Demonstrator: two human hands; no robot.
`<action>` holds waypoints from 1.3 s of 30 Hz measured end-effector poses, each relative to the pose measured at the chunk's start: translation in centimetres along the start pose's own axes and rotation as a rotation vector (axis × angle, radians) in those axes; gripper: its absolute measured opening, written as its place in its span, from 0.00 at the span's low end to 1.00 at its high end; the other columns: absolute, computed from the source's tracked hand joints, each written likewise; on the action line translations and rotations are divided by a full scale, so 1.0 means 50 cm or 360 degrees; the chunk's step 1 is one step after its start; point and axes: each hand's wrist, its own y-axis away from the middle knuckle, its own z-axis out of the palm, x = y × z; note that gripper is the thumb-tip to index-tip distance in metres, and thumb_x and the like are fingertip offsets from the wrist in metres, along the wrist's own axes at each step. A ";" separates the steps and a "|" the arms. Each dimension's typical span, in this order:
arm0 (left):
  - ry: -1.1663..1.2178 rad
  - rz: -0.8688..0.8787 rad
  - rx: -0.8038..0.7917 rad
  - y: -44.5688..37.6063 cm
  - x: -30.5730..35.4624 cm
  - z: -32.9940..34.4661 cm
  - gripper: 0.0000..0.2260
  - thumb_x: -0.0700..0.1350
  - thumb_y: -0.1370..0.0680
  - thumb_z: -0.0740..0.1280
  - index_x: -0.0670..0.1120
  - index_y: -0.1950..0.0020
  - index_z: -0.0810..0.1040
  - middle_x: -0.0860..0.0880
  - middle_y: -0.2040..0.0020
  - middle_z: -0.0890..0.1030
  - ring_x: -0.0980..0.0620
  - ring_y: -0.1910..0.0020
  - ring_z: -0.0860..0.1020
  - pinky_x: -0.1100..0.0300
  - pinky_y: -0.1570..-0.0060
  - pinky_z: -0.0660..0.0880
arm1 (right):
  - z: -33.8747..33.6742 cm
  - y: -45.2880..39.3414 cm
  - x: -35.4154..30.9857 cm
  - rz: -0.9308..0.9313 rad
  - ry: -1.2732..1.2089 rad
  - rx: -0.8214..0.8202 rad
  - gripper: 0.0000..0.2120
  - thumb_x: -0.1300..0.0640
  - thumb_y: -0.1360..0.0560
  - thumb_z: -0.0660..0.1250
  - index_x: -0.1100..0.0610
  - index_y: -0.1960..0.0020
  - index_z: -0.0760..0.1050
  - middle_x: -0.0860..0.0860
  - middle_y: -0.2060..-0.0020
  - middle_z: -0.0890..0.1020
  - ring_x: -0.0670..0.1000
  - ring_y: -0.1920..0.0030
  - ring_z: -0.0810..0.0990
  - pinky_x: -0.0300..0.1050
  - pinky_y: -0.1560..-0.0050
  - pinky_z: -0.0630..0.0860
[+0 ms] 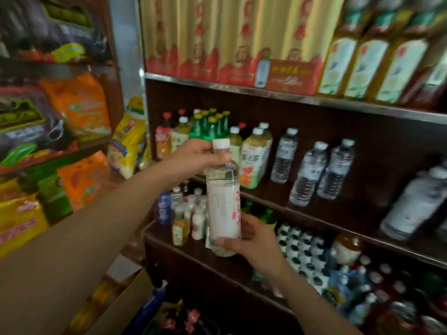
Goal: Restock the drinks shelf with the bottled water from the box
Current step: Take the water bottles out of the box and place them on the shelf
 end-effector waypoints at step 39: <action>-0.1316 0.1192 -0.1402 -0.475 0.452 1.210 0.15 0.47 0.31 0.76 0.42 0.50 0.79 0.48 0.55 0.79 0.48 0.56 0.78 0.57 0.57 0.75 | -0.949 0.146 0.338 0.0758 0.0495 0.1935 0.24 0.49 0.35 0.75 0.50 0.43 0.71 0.47 0.50 0.78 0.49 0.50 0.79 0.49 0.50 0.78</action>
